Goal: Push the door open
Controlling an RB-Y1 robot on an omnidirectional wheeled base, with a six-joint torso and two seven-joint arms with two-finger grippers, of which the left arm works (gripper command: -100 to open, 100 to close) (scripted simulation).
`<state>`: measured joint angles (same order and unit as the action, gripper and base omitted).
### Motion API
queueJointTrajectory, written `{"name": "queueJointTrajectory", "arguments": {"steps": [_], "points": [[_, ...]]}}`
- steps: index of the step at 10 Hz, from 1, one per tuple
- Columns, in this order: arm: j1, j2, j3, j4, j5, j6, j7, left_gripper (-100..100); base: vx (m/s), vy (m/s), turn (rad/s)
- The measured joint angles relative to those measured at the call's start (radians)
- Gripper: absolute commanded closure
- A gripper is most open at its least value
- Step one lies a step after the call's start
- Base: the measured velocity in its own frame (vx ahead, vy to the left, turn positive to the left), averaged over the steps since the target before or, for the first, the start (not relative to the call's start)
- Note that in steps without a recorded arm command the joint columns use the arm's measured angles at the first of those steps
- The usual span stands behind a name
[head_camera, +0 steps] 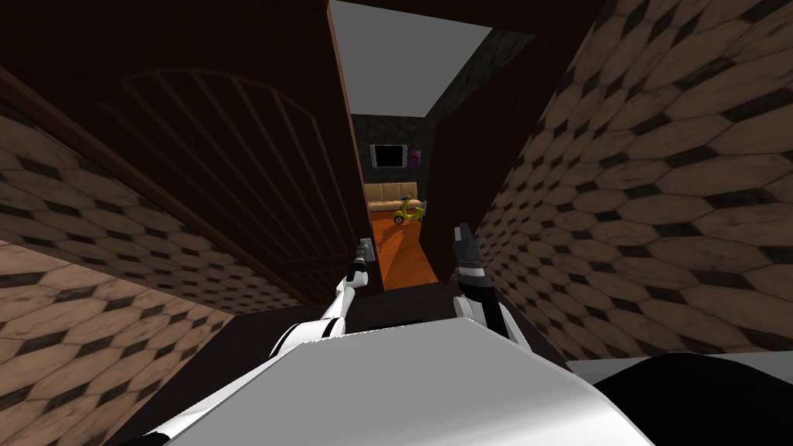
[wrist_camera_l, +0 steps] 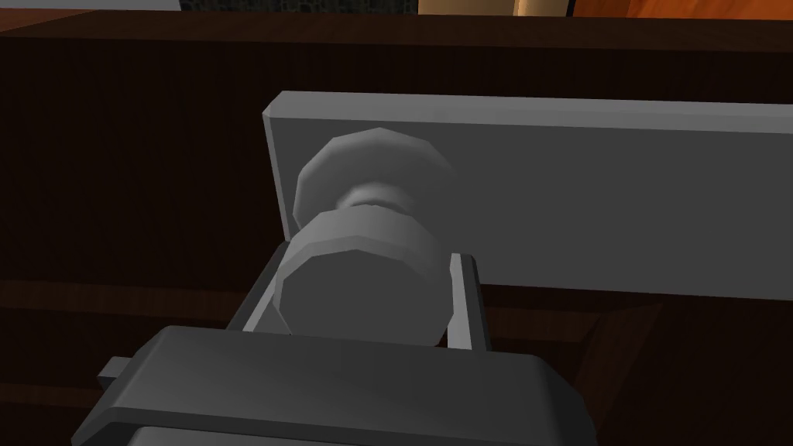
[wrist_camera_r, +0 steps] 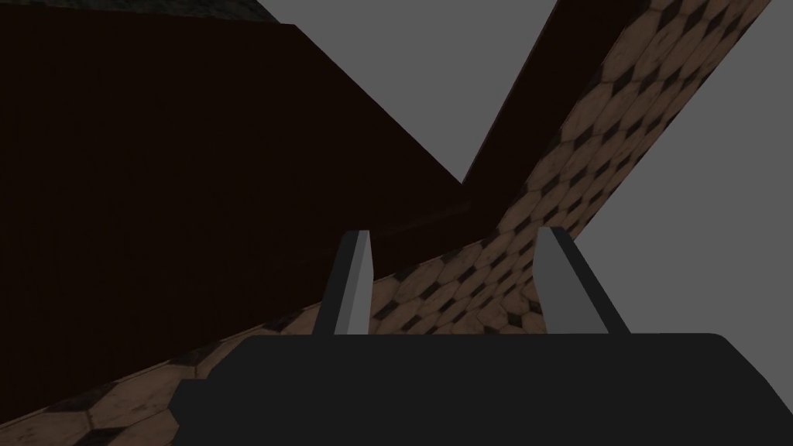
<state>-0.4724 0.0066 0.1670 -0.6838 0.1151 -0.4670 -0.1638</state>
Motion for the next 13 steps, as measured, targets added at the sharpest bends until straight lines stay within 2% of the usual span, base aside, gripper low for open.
{"name": "queueJointTrajectory", "arguments": {"steps": [3, 5, 6, 7, 8, 10, 11, 12, 13], "points": [[0.000, 0.000, 0.000, 0.000, 0.000, 0.000, 0.000, 100, 0.036, -0.015, 0.004], [0.013, 0.013, 0.008, 0.002, 0.004, 0.008, -0.001, 100, 0.163, -0.057, 0.052], [0.006, 0.018, 0.017, 0.021, 0.007, 0.001, -0.006, 100, 0.167, -0.058, 0.026], [0.015, 0.017, 0.027, -0.002, 0.010, 0.013, -0.015, 100, 0.182, -0.081, 0.014], [0.031, 0.026, 0.027, -0.037, 0.011, 0.031, -0.014, 100, 0.128, -0.054, 0.037], [0.010, 0.037, 0.035, -0.012, 0.014, 0.011, -0.012, 100, 0.089, -0.012, 0.029], [0.002, 0.050, 0.044, 0.014, 0.018, -0.004, -0.010, 100, 0.206, -0.080, 0.113], [0.001, 0.059, 0.059, 0.019, 0.023, -0.009, -0.015, 100, 0.197, -0.083, 0.082], [0.014, 0.058, 0.071, -0.004, 0.026, -0.004, -0.025, -100, -0.058, -0.062, 0.036]]}}
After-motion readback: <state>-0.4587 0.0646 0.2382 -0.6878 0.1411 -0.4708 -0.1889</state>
